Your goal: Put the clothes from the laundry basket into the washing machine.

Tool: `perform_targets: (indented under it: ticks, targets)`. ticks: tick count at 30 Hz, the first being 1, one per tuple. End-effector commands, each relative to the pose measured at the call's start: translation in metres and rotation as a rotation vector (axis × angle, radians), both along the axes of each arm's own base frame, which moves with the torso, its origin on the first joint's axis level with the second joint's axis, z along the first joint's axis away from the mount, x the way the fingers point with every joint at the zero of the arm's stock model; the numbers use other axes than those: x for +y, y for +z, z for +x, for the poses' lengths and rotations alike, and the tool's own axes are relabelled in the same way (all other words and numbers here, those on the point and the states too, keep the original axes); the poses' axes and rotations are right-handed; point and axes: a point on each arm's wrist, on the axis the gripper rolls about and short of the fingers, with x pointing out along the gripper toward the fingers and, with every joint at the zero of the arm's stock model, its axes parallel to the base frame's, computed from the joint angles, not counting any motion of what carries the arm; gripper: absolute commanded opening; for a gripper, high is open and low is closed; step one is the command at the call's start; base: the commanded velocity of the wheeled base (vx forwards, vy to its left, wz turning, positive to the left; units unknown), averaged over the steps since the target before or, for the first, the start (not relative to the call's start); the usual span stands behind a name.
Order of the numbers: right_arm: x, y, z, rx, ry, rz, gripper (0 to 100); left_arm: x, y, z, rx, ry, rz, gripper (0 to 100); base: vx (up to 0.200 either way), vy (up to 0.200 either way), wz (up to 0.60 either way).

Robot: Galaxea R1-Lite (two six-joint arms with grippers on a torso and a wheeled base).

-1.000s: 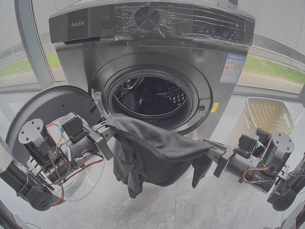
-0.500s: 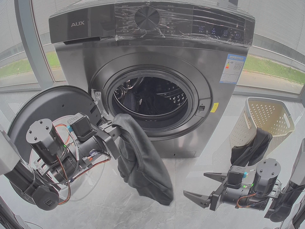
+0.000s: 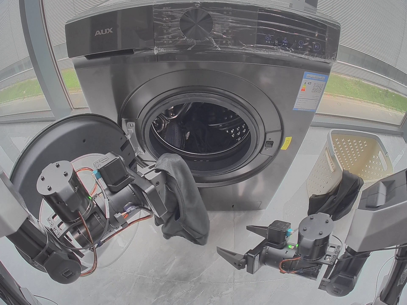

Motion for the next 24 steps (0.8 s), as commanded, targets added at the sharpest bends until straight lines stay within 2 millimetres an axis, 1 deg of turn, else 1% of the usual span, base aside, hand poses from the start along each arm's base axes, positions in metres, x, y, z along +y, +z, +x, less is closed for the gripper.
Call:
perform_targets:
  ticks: [1,3,4,8,9,12,17,22,24]
  targets:
    - [0.02,-0.02,0.021,-0.001,-0.003,-0.012,100,-0.002,0.0,-0.002,0.0,-0.01,-0.001,0,0.0,0.0,0.0]
    - [0.024,-0.02,0.024,-0.012,-0.003,-0.001,100,-0.003,0.001,-0.002,-0.001,-0.014,-0.002,0,0.0,0.0,0.0]
    - [0.033,-0.019,0.034,-0.037,-0.005,0.024,100,-0.007,0.001,-0.006,-0.002,-0.036,-0.004,0,0.0,0.0,0.0]
    - [0.042,-0.018,0.048,-0.084,-0.012,0.047,100,-0.011,0.006,-0.013,-0.016,-0.061,-0.017,0,0.0,0.0,0.0]
    - [0.042,-0.018,0.048,-0.084,-0.012,0.047,100,-0.011,0.006,-0.013,-0.016,-0.061,-0.017,0,0.0,0.0,0.0]
    - [0.052,-0.015,0.054,-0.119,-0.002,0.058,100,-0.011,0.009,-0.014,-0.022,-0.066,-0.022,0,0.0,0.0,0.0]
    - [0.061,-0.016,0.063,-0.121,-0.002,0.051,100,-0.013,0.012,-0.019,-0.032,-0.083,-0.029,0,0.0,0.0,0.0]
    - [0.07,-0.027,0.076,-0.143,-0.01,0.043,100,-0.012,0.014,-0.021,-0.038,-0.089,-0.034,0,0.0,0.0,0.0]
    - [0.072,-0.03,0.078,-0.153,-0.01,0.041,100,-0.012,0.015,-0.021,-0.04,-0.089,-0.036,0,0.0,0.0,0.0]
